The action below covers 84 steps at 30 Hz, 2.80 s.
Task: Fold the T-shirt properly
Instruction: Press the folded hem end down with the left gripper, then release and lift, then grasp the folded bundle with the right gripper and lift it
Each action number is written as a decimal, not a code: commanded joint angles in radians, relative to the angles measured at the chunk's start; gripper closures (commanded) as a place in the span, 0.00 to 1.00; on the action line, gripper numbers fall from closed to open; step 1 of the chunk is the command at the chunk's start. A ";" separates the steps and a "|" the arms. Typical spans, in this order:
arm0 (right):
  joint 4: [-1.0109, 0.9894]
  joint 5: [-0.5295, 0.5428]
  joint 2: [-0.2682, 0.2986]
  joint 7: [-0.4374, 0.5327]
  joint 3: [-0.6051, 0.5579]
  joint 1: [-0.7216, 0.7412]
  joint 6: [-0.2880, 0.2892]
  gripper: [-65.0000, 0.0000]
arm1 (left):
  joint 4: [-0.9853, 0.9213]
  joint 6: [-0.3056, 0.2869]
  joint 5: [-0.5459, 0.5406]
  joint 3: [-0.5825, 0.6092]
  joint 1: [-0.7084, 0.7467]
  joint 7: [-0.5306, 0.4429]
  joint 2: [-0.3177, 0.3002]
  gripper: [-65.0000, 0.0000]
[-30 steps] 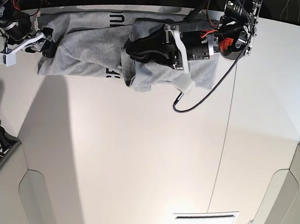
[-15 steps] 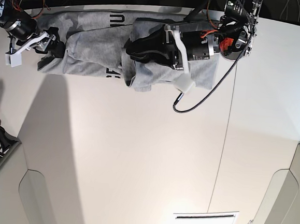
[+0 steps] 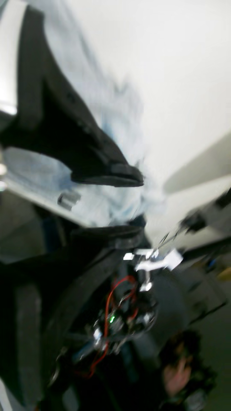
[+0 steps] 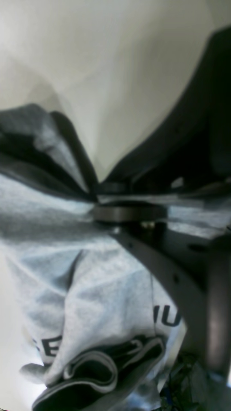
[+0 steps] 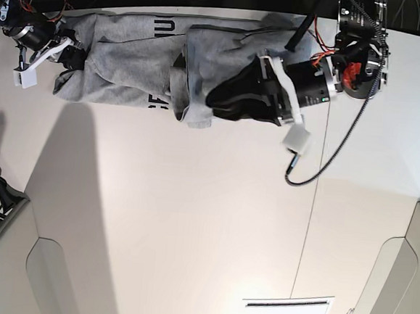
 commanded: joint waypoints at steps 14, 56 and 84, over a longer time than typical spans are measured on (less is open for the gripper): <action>0.346 0.109 0.010 -0.043 0.002 -0.003 0.050 1.00 | -0.166 -0.009 0.371 -0.347 0.083 -0.181 -0.058 1.00; 0.224 -0.312 -0.228 0.211 -1.018 0.209 0.055 1.00 | -0.384 -0.009 0.465 -0.351 0.080 -0.222 -0.060 1.00; 0.226 -0.246 -0.320 -0.007 -1.004 0.412 0.057 0.67 | -0.341 -0.009 0.278 -0.408 0.079 -0.220 -0.070 1.00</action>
